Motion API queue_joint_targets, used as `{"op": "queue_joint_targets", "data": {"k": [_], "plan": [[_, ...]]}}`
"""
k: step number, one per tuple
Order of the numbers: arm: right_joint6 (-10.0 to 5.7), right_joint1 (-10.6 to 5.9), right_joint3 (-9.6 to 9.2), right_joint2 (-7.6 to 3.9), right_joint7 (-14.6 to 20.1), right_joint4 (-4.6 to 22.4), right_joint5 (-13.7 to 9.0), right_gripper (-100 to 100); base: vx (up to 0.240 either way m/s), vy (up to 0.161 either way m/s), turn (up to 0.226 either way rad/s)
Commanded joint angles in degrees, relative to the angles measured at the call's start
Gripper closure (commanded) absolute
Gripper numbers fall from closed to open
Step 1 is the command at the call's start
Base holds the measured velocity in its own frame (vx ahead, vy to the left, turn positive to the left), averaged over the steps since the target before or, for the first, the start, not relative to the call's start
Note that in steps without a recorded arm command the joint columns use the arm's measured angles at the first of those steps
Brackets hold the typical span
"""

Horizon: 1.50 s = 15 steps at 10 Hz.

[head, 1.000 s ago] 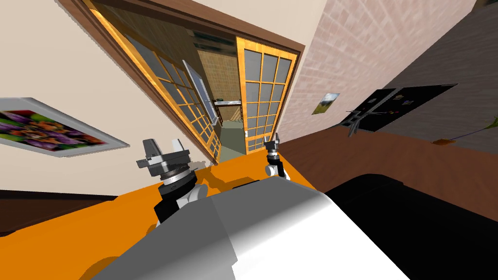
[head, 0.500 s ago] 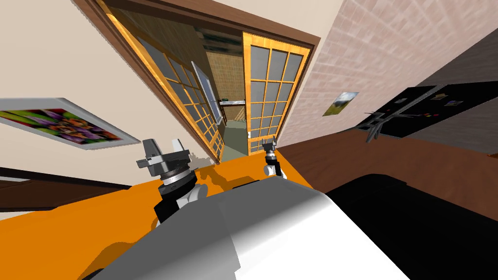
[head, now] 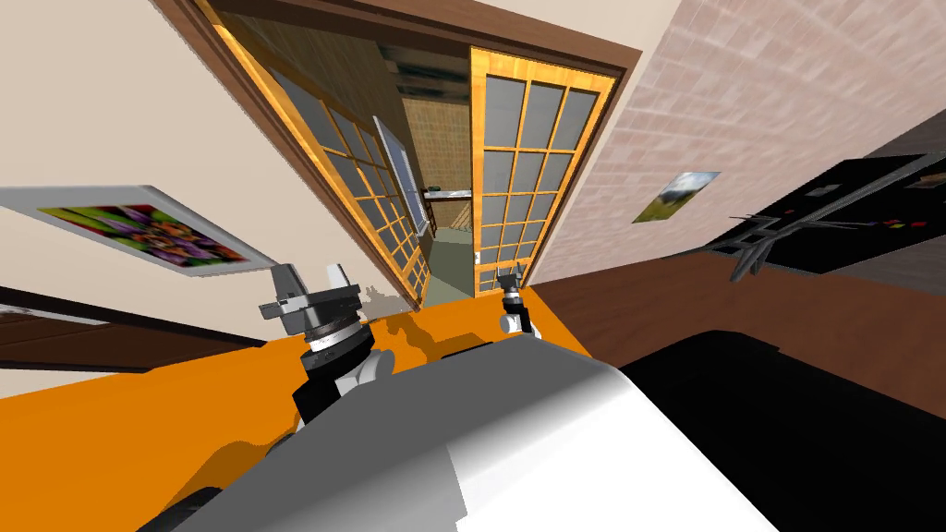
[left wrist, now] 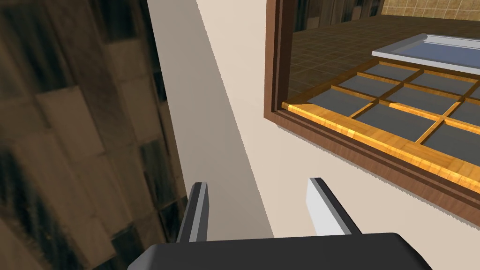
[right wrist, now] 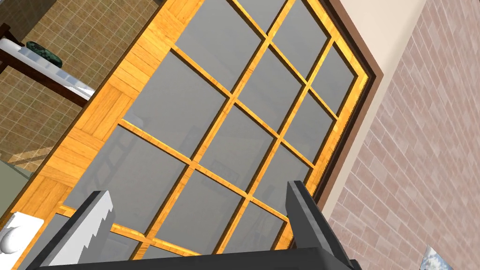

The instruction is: Push the door open

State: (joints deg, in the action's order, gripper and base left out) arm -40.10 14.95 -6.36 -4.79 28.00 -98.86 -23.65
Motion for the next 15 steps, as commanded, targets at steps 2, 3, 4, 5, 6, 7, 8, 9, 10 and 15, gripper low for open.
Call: {"op": "queue_joint_targets", "data": {"k": [2, 3, 4, 5, 6, 7, 8, 9, 10, 15], "plan": [[-1.71, -1.21, -0.54, -0.20, 2.7, 4.4, -2.0, -100, 0.069, -0.040, 0.161], [-1.71, -1.21, -0.54, -0.20, 2.7, 4.8, -2.0, -100, 0.050, -0.043, 0.043], [-2.17, -1.74, -0.68, -0.28, 3.7, 6.6, -2.9, -100, 0.051, -0.046, 0.101], [-2.62, -2.27, -0.82, -0.36, 4.7, 8.3, -3.7, -100, 0.070, -0.048, 0.147], [-3.08, -2.80, -0.95, -0.40, 5.7, 10.0, -4.6, -100, 0.073, -0.061, 0.155], [-3.54, -3.33, -1.09, -0.44, 6.7, 11.8, -5.4, -100, 0.087, -0.057, 0.205], [-4.00, -3.87, -1.22, -0.47, 7.7, 13.5, -6.3, -100, 0.090, -0.057, 0.155], [-4.45, -4.40, -1.36, -0.51, 8.7, 15.2, -7.2, -100, 0.080, -0.065, 0.125], [-4.91, -4.92, -1.50, -0.54, 9.7, 17.0, -8.0, -100, 0.076, -0.068, 0.153], [-6.69, -6.98, -2.03, -0.52, 13.7, 23.7, -11.3, -100, 0.061, -0.054, 0.124]]}}
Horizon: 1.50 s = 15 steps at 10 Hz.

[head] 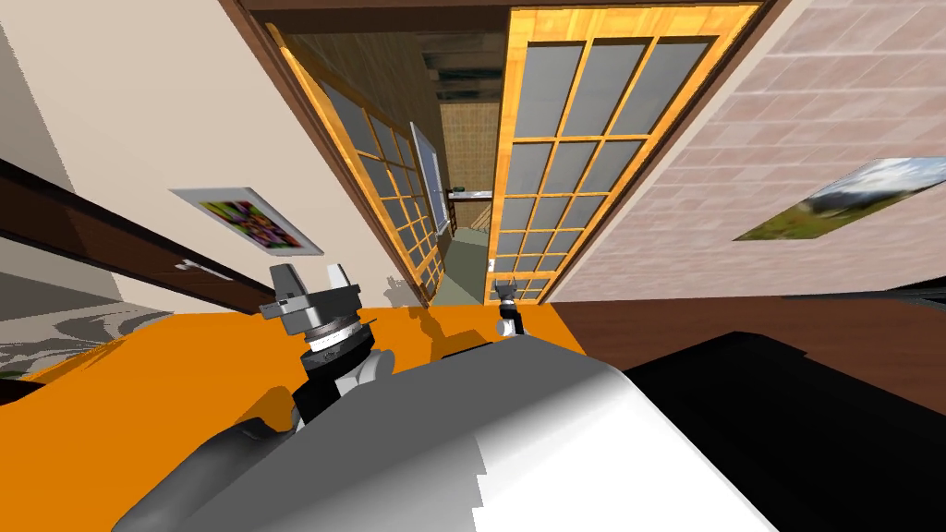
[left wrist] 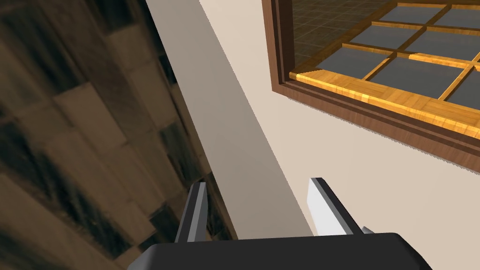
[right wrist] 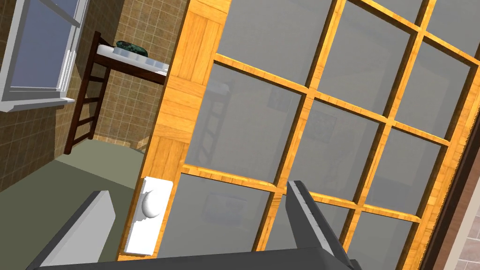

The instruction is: Push the door open

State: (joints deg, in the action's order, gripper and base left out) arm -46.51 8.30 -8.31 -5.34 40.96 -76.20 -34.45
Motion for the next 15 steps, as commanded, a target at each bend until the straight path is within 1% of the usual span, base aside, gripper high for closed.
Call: {"op": "queue_joint_targets", "data": {"k": [1, 3, 4, 6, 7, 11, 12, 15], "plan": [[-0.72, -0.85, -0.20, 0.04, 1.7, 2.7, -1.4, -100, 0.066, -0.068, 0.116], [-1.55, -1.82, -0.45, 0.13, 3.5, 5.8, -2.9, -100, 0.079, -0.077, 0.134], [-1.55, -1.82, -0.45, 0.13, 3.5, 5.9, -2.9, -100, 0.051, -0.039, 0.057], [-2.39, -2.78, -0.70, 0.21, 5.4, 9.1, -4.5, -100, 0.042, -0.046, 0.127], [-2.39, -2.78, -0.70, 0.21, 5.4, 9.1, -4.5, -100, 0.039, -0.046, 0.045], [-3.92, -4.56, -1.16, 0.48, 8.7, 14.9, -7.3, -100, 0.057, -0.062, 0.121], [-3.92, -4.56, -1.16, 0.48, 8.7, 14.9, -7.3, -100, 0.043, -0.051, 0.031], [-4.97, -5.77, -1.47, 0.73, 11.0, 18.8, -9.3, -100, 0.043, -0.048, 0.102]]}}
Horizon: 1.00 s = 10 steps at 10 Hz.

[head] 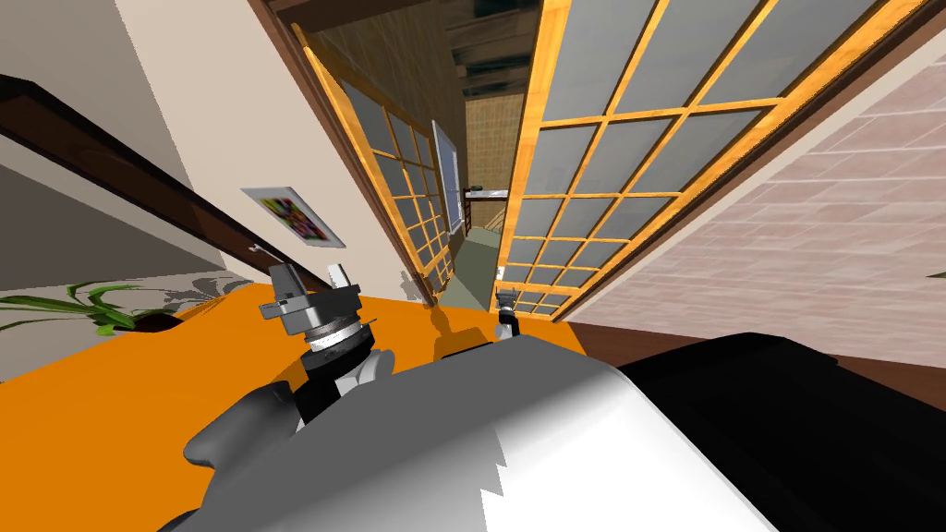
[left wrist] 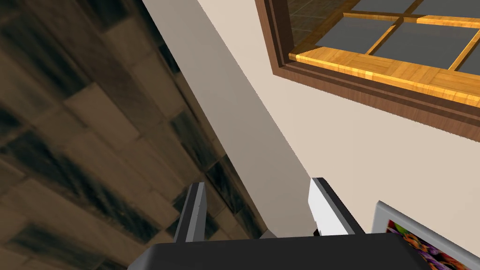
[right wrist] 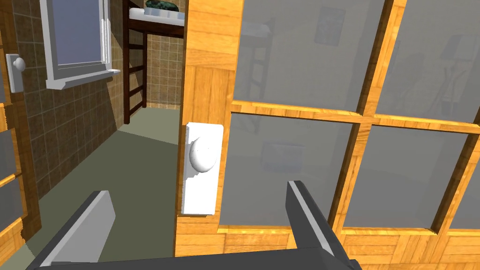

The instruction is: Push the door open

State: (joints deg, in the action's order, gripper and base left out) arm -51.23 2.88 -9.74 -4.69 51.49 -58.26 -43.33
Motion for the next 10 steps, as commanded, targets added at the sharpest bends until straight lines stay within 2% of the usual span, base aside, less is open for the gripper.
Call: {"op": "queue_joint_targets", "data": {"k": [1, 4, 5, 10], "plan": [[-0.58, -0.73, -0.14, 0.18, 1.2, 2.1, -1.0, -100, 0.044, -0.070, 0.098], [-1.49, -1.79, -0.41, 0.46, 3.2, 5.6, -2.7, -100, 0.058, -0.073, 0.116], [-2.01, -2.39, -0.56, 0.65, 4.4, 7.6, -3.7, -100, 0.057, -0.071, 0.114], [-3.24, -3.81, -0.93, 1.17, 7.1, 12.2, -6.0, -100, 0.045, -0.063, 0.085]]}}
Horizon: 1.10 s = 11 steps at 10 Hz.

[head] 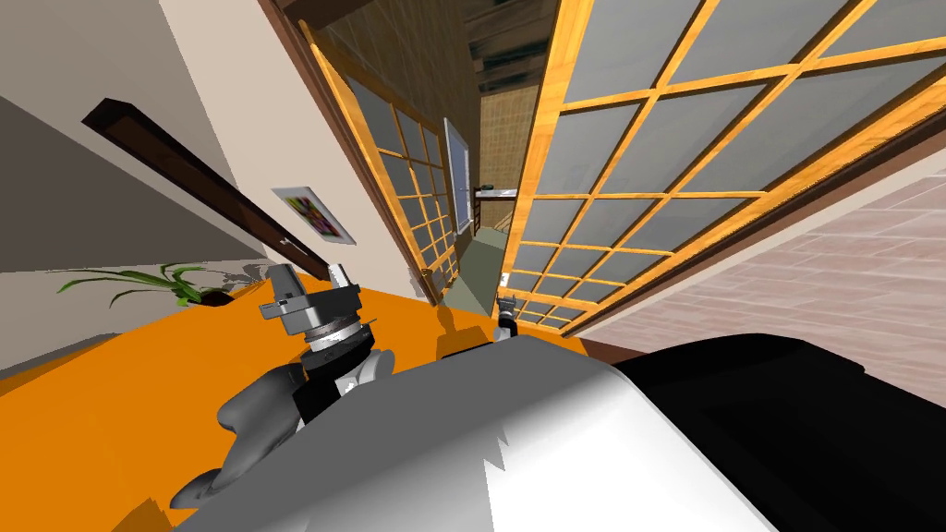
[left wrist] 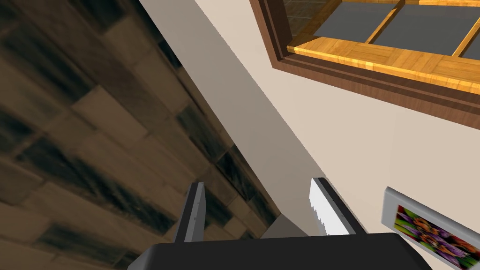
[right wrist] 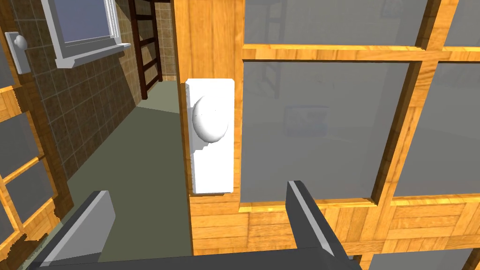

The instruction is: Push the door open

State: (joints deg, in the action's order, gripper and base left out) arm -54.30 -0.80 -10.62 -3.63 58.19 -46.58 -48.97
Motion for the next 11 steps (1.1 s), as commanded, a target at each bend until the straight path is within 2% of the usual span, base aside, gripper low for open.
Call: {"op": "queue_joint_targets", "data": {"k": [1, 4, 11], "plan": [[-0.49, -0.51, -0.14, 0.29, 1.1, 1.8, -1.0, -100, 0.039, -0.063, 0.112], [-0.71, -0.40, -0.06, -0.32, 1.3, 1.8, -0.8, -100, 0.084, -0.050, 0.026], [-1.73, 0.11, 0.12, -1.15, 2.9, 2.9, -1.3, -100, 0.192, -0.097, 0.033]]}}
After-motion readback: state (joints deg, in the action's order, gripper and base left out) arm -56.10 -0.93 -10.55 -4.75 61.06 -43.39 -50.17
